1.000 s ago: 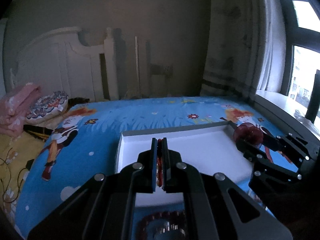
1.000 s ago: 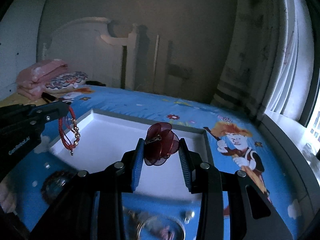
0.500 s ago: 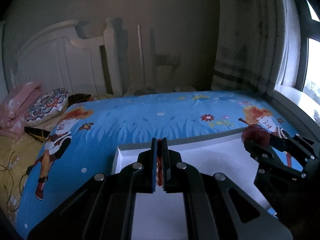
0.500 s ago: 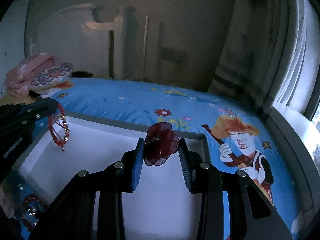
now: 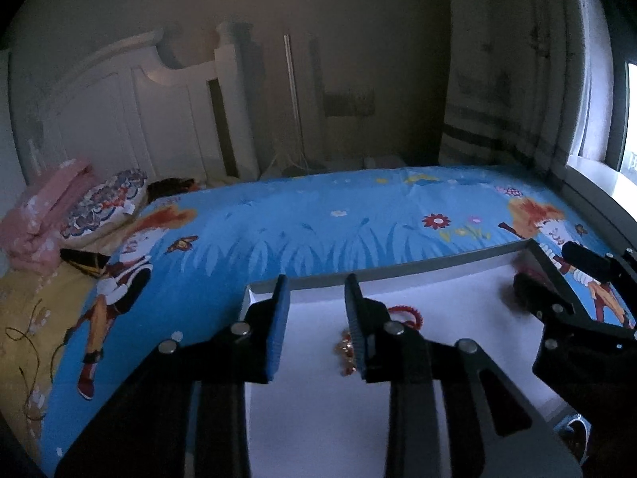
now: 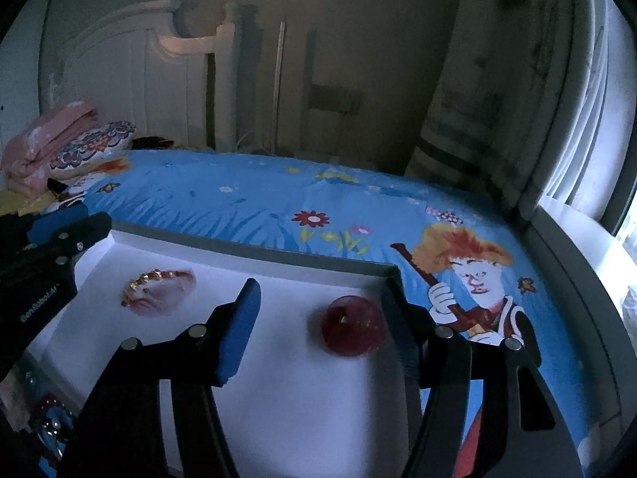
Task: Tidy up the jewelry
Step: 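Place the pendant in the tray with the right tool while the left drops the bracelet, then withdraw both open tools from the tray back toward the remaining jewelry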
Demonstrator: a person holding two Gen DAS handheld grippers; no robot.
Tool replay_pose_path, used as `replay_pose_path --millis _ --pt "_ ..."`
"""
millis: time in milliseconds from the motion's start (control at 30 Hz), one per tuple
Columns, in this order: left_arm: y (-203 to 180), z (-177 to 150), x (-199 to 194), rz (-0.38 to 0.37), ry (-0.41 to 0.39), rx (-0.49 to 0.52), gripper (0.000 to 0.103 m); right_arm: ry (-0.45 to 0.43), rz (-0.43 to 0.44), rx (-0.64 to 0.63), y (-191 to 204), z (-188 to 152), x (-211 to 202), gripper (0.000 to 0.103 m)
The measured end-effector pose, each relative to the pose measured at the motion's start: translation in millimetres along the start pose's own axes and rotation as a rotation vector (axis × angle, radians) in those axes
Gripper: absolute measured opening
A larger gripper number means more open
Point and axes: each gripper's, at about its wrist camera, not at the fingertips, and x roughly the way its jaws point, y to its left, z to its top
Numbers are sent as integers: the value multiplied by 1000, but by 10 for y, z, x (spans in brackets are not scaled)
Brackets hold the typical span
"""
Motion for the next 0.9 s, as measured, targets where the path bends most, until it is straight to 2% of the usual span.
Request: replay_pose_path --millis 267,400,667,900 --pt "66 -94 -320 14 -42 -11 60 -16 24 9 -15 -71 -240 60" --pt "182 -235 -540 6 -51 -36 68 -35 51 7 -2 -200 -458 60" --pt "373 -616 -935 -12 -50 -79 69 -47 91 1 60 -554 -843 60" --pt "255 -985 -1194 -20 -78 -43 73 -58 100 5 115 -811 -1102 60"
